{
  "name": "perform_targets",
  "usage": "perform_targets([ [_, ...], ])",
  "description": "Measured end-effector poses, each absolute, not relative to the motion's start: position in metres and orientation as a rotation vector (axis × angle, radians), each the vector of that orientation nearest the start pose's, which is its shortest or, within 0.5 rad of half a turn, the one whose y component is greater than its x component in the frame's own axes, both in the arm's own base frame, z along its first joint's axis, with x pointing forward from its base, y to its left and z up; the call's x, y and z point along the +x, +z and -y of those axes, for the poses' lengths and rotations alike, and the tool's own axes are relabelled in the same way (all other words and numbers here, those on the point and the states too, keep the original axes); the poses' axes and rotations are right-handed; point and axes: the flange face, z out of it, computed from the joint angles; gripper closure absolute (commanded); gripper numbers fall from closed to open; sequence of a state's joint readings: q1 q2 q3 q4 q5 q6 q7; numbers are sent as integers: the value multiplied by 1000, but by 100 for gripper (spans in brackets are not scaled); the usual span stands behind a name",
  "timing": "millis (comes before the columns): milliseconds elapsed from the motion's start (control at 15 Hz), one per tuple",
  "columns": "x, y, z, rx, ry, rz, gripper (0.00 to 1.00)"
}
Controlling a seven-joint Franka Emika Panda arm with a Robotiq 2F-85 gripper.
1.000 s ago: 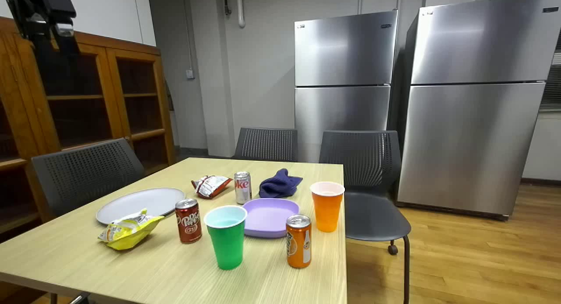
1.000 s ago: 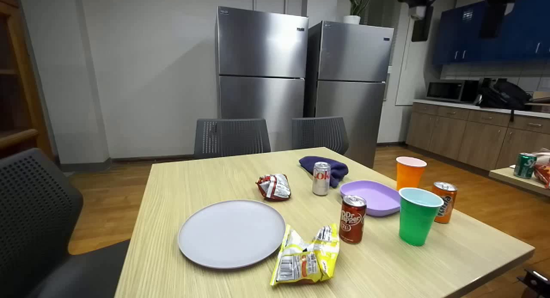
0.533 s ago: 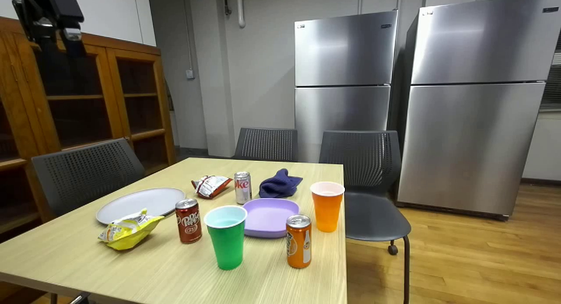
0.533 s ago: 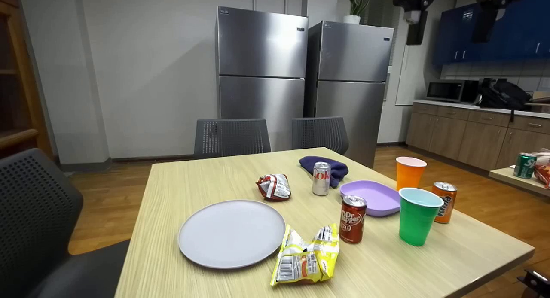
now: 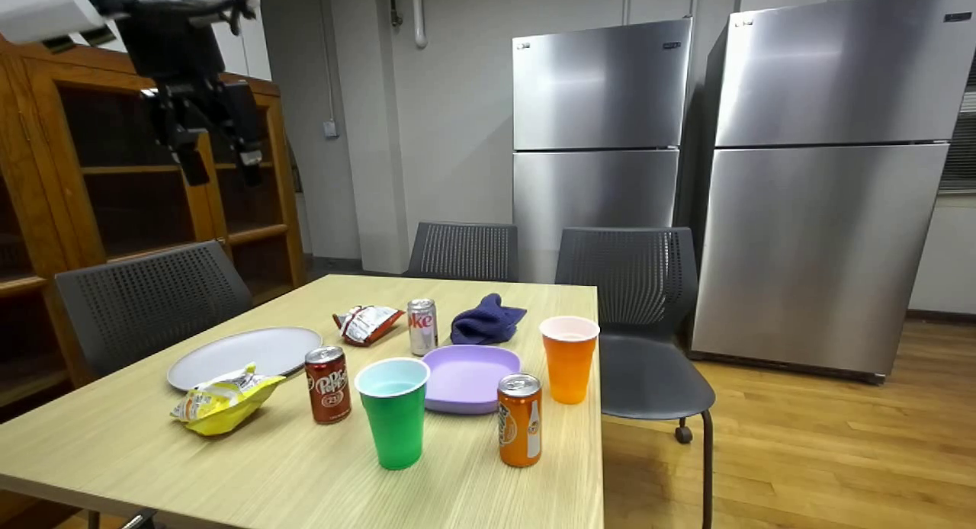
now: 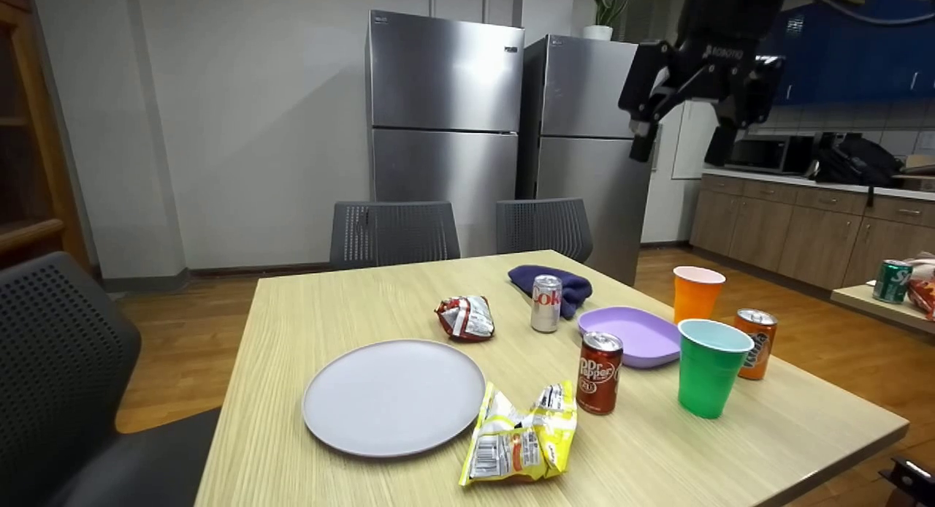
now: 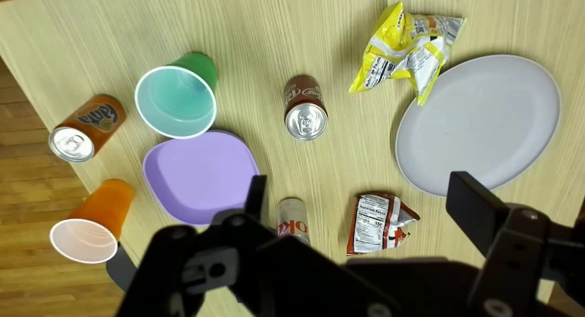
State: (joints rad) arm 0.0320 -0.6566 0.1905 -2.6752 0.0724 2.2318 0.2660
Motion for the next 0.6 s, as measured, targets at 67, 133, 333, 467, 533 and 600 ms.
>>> perform_targets([
  [67,361,444,-75,-3115,-336,-157,0],
  [133,365,437,-69,-3105,-335,-145,0],
  [333,375,415,-55,-3083,-326,-111,0],
  [467,379,398,-51,-3070,-313,-93,0],
  [533,381,388,-50,-3067,-305,-85,0],
  [600,382,378,-50,-3065,-294,-78,0],
])
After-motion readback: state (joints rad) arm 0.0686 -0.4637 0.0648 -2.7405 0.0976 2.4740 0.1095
